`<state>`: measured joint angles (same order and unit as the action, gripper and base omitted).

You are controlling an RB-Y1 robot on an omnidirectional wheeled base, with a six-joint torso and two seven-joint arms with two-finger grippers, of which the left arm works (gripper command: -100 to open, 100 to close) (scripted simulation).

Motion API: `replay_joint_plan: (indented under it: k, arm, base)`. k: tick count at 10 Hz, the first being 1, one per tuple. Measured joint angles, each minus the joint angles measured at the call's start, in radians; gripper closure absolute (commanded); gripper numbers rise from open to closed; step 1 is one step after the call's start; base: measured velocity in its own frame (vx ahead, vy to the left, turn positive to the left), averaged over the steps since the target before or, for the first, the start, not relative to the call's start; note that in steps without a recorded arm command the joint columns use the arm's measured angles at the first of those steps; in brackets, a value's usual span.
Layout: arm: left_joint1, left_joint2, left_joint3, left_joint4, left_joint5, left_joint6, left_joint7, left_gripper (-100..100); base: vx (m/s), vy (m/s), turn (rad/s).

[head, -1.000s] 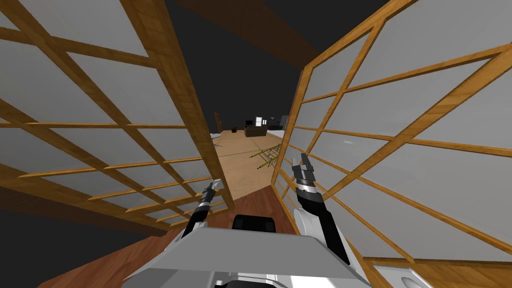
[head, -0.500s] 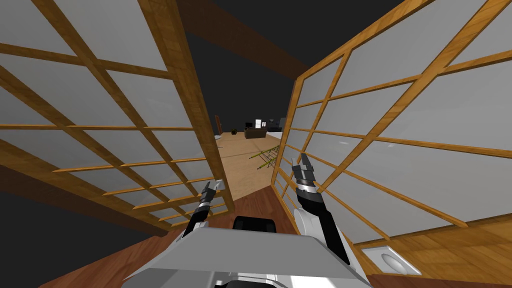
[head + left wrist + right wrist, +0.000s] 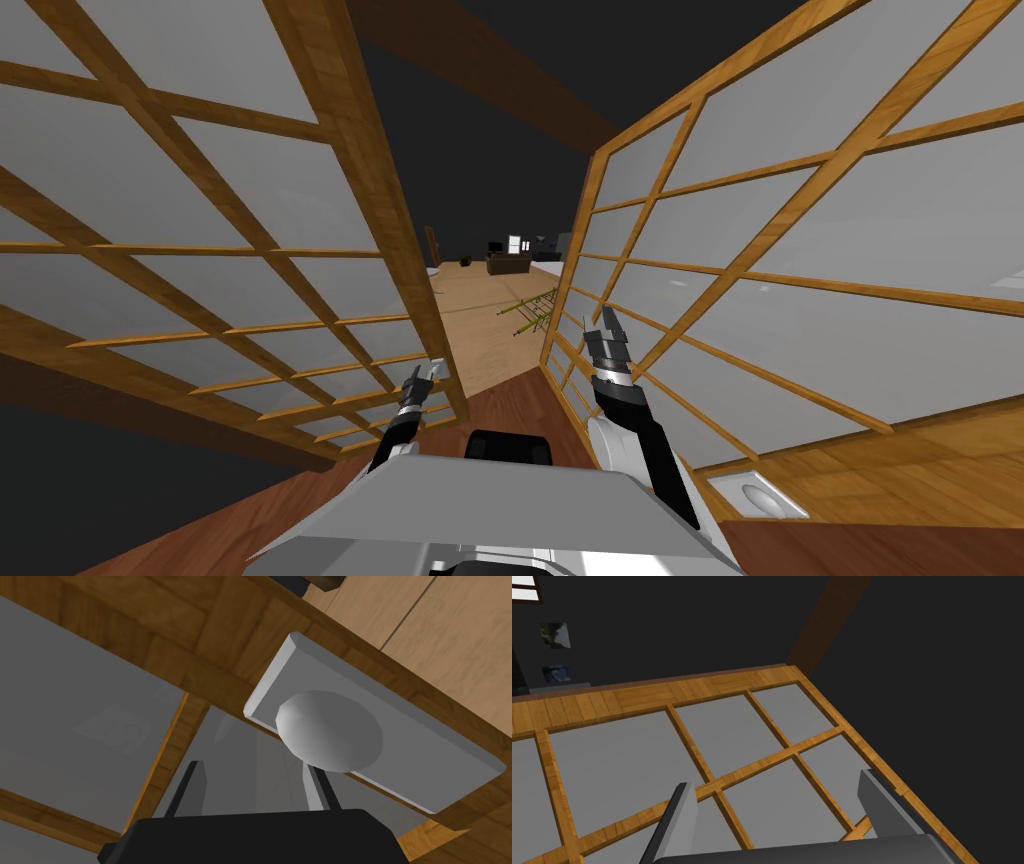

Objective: Pull the door open

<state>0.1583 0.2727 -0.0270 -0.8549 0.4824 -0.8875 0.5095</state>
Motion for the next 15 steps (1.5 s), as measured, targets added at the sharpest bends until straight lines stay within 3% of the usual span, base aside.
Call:
replay_joint_plan:
  k: [1,3,5,6,9,12,13,15]
  arm:
    - [0.017,0.0,-0.004,-0.03,0.017,0.012,0.02,-100]
    - [0.036,-0.002,-0.014,-0.052,0.041,0.013,0.063,-100]
    - [0.02,-0.011,-0.027,-0.019,0.062,-0.003,0.105,-100]
    - [0.029,-0.012,-0.031,-0.032,0.071,-0.001,0.124,-100]
    - [0.018,-0.012,-0.051,-0.01,0.109,-0.016,0.208,-100]
    - [0.02,-0.016,-0.055,-0.02,0.123,-0.008,0.23,-100]
    - [0.038,-0.018,-0.051,-0.056,0.126,0.008,0.218,-100]
    - [0.043,-0.025,-0.062,-0.057,0.144,0.0,0.252,-100]
  base:
    - [-0.038,0.009,-0.039]
    - [-0.05,-0.004,-0.029]
    - [-0.053,0.015,-0.063]
    - [-0.05,0.012,-0.034]
    - [-0.046,0.004,-0.029]
    - [-0.005,0.001,0.002]
    - [-0.025,0.008,-0.079]
    - [-0.035,0.015,-0.052]
